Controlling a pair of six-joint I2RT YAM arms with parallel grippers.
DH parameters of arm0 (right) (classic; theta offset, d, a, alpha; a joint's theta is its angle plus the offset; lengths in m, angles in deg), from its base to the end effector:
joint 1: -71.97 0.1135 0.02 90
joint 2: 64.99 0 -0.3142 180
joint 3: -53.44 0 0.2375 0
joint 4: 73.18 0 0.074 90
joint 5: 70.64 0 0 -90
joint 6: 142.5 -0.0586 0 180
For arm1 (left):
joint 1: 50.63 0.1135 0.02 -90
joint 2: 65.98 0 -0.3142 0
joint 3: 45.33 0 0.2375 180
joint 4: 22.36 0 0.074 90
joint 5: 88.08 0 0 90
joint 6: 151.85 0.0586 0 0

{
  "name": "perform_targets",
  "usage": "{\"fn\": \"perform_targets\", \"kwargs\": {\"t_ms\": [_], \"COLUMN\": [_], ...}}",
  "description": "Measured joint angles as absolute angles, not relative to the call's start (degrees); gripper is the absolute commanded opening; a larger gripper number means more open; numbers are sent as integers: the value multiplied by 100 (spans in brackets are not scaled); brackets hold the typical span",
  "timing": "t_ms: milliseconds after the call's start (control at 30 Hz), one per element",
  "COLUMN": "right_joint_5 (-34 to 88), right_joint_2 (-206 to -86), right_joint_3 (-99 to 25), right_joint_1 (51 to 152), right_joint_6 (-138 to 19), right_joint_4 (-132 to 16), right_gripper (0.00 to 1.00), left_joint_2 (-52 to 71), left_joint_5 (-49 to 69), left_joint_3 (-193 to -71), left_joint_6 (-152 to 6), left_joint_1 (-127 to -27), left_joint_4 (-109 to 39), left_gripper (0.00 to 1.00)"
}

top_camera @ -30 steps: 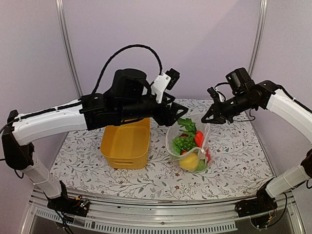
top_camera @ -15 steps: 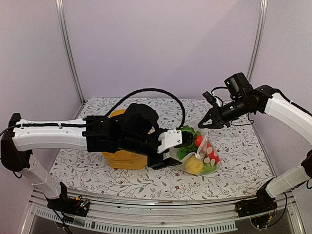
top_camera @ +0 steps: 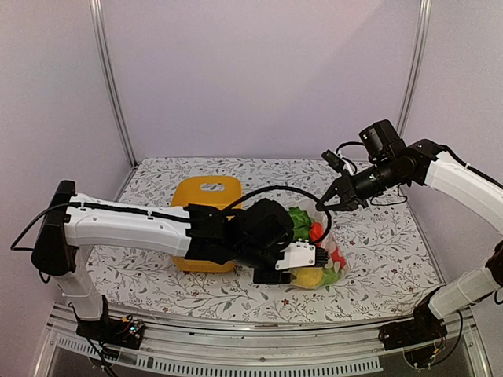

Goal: Place the food in the zip-top bag and seal the zipper
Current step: Adjust the zipper food storage bag at the center of the board.

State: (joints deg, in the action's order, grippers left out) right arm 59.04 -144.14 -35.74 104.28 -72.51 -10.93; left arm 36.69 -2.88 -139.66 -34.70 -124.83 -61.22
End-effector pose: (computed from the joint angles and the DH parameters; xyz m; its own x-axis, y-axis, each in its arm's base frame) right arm 0.2062 0.1747 0.3693 -0.8816 -0.2459 -0.4030 -0.4686 0.5593 0.6838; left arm 0.1174 -0.3969 0.2885 0.2527 0.7770 -0.5766 0.9306 -0.0321 0.3647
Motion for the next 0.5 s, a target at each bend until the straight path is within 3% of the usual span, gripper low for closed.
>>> {"fn": "perform_targets", "kwargs": {"t_ms": [100,200,333,500], "right_joint_5": [5908,5908,5926,6225], "right_joint_2": [-14414,-14423,-14502,-14851], "right_joint_3": [-3561,-3561,-3565,-3876], "right_joint_1": [10428,10430,10433,10452], "right_joint_6": [-7207,-7168,-7133,-7046], "right_joint_4": [-1104,-1104,-1126,-1069], "right_gripper": [0,0,7,33], "left_joint_2": [3667,3667,3612,3603], "left_joint_5": [-281,-220,-60,241], "left_joint_3": [-13828,-13734,-13774,-14620], "left_joint_6": [-3470,-3496,-3529,-3900], "left_joint_1": [-12472,-12422,-12354,-12238], "left_joint_4": [-6149,-6212,-6306,-6518], "left_gripper": [16,0,0,0]}}
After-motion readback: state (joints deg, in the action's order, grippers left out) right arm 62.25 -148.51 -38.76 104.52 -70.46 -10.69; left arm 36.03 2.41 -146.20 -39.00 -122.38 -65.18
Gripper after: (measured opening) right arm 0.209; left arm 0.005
